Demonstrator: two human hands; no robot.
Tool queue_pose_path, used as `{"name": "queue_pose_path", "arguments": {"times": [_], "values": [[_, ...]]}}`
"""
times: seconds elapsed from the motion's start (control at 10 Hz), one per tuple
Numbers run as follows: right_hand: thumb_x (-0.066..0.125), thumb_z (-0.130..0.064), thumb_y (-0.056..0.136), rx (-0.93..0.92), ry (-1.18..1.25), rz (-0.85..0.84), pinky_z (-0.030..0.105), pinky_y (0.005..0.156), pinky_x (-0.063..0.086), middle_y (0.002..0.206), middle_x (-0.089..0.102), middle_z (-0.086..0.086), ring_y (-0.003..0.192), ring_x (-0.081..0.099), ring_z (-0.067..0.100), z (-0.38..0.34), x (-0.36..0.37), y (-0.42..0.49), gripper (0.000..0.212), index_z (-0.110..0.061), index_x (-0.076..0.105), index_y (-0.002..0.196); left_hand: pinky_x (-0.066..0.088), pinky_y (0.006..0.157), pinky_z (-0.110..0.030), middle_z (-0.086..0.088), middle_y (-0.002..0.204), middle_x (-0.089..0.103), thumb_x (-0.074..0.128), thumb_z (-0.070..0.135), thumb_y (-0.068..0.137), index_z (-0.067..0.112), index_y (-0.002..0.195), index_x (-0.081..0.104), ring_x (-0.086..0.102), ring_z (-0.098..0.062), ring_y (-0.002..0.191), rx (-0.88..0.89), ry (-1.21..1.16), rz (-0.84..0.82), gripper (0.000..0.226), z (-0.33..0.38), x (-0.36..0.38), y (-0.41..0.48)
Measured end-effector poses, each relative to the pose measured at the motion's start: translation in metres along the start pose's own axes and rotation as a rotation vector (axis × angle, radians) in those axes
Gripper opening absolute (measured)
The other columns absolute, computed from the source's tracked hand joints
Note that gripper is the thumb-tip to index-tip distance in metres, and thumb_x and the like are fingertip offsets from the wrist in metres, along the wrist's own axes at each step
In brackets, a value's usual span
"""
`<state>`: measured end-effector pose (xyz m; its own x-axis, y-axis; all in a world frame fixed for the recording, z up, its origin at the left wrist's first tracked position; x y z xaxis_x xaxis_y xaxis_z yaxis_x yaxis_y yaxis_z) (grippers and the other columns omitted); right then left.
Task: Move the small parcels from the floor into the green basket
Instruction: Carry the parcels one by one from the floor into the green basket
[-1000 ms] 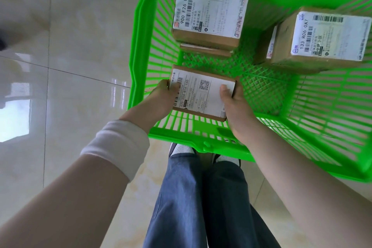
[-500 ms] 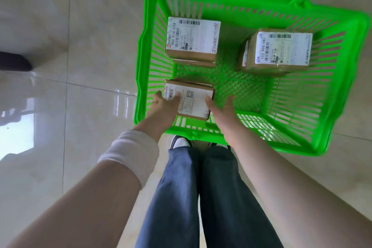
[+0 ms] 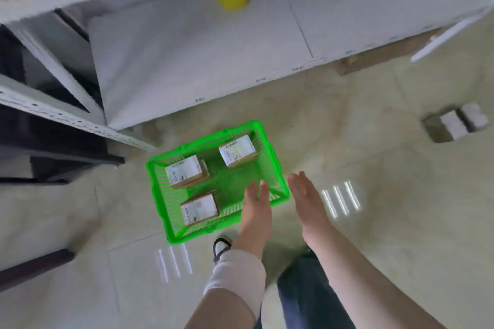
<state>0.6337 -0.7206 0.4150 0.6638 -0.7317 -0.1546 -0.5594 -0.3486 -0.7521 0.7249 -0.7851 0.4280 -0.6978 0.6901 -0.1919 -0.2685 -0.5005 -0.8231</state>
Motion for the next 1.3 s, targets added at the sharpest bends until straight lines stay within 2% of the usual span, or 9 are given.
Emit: {"name": "queue_pose_path", "arguments": {"times": [0.2,0.4,0.5,0.7,0.8,0.9,1.0,1.2,1.3], "values": [[0.052,-0.025,0.095,0.014,0.316,0.085,0.038,0.116,0.028,0.148,0.042,0.004,0.134,0.041,0.015,-0.032,-0.154,-0.031,0.052,-0.011,0.038,0.142,0.027,0.108,-0.029,-0.010,0.149,0.037,0.028,0.033,0.100,0.008,0.141,0.034,0.035,-0.024,0.137,0.088,0.057,0.030,0.048,0.059,0.128,-0.060],[0.051,-0.028,0.095,-0.006,0.400,0.150,0.037,0.115,0.030,0.146,0.045,0.003,0.133,0.043,0.016,-0.039,-0.333,-0.032,0.049,-0.013,0.041,0.141,0.030,0.110,-0.037,-0.010,0.140,0.048,0.030,0.041,0.097,0.011,0.132,0.044,0.045,-0.024,0.129,0.117,0.015,-0.030,0.048,0.102,0.297,-0.101],[0.049,-0.038,0.094,-0.003,0.418,0.187,0.038,0.115,0.030,0.147,0.044,0.001,0.134,0.042,0.016,-0.044,-0.408,-0.024,0.053,-0.016,0.039,0.141,0.029,0.108,-0.035,-0.007,0.143,0.045,0.028,0.045,0.096,0.014,0.137,0.039,0.042,-0.023,0.132,0.144,0.055,-0.106,0.052,0.129,0.376,-0.118],[0.047,-0.039,0.095,-0.022,0.459,0.197,0.037,0.116,0.029,0.147,0.043,0.001,0.134,0.041,0.018,-0.086,-0.518,0.018,0.055,-0.016,0.036,0.143,0.029,0.101,-0.031,-0.007,0.140,0.045,0.024,0.044,0.097,0.012,0.138,0.036,0.043,-0.023,0.129,0.201,0.116,-0.163,0.053,0.198,0.492,-0.115],[0.048,-0.041,0.094,-0.014,0.452,0.208,0.033,0.113,0.032,0.145,0.045,0.000,0.124,0.046,0.015,-0.114,-0.571,0.037,0.056,-0.016,0.038,0.142,0.027,0.097,-0.028,-0.003,0.126,0.048,0.024,0.043,0.098,0.012,0.139,0.036,0.045,-0.018,0.118,0.190,0.097,-0.179,0.053,0.230,0.540,-0.114],[0.047,-0.038,0.095,-0.011,0.473,0.239,0.030,0.111,0.033,0.144,0.046,0.001,0.117,0.046,0.012,-0.135,-0.632,0.048,0.053,-0.015,0.039,0.142,0.026,0.108,-0.031,-0.003,0.141,0.043,0.026,0.042,0.098,0.013,0.142,0.033,0.040,-0.018,0.130,0.175,0.086,-0.212,0.054,0.257,0.593,-0.119],[0.045,-0.036,0.096,-0.024,0.493,0.291,0.033,0.113,0.033,0.146,0.045,0.001,0.120,0.045,0.012,-0.148,-0.699,0.054,0.052,-0.013,0.038,0.142,0.025,0.110,-0.031,-0.006,0.146,0.041,0.028,0.039,0.098,0.011,0.140,0.034,0.038,-0.019,0.134,0.183,0.088,-0.266,0.051,0.285,0.656,-0.127],[0.046,-0.035,0.096,-0.014,0.585,0.352,0.033,0.111,0.035,0.143,0.048,0.000,0.120,0.048,0.015,-0.158,-0.819,0.075,0.051,-0.012,0.040,0.141,0.027,0.114,-0.039,-0.004,0.143,0.044,0.028,0.042,0.096,0.017,0.138,0.039,0.040,-0.021,0.133,0.246,0.116,-0.343,0.051,0.345,0.790,-0.141],[0.047,-0.034,0.096,-0.021,0.571,0.300,0.032,0.111,0.035,0.144,0.047,0.002,0.123,0.048,0.016,-0.164,-0.866,0.100,0.050,-0.012,0.040,0.140,0.031,0.113,-0.042,-0.008,0.137,0.049,0.031,0.041,0.094,0.016,0.132,0.046,0.045,-0.024,0.128,0.257,0.089,-0.307,0.047,0.365,0.842,-0.137]]}}
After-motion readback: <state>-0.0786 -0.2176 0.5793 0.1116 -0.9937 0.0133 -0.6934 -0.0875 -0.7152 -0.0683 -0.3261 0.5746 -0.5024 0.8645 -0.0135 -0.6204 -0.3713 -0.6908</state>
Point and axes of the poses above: each hand's wrist, its own y-axis towards the middle knuckle, its own x-axis out of the palm, z = x × y, the point moved 5 cm from there along y, towards the middle knuckle
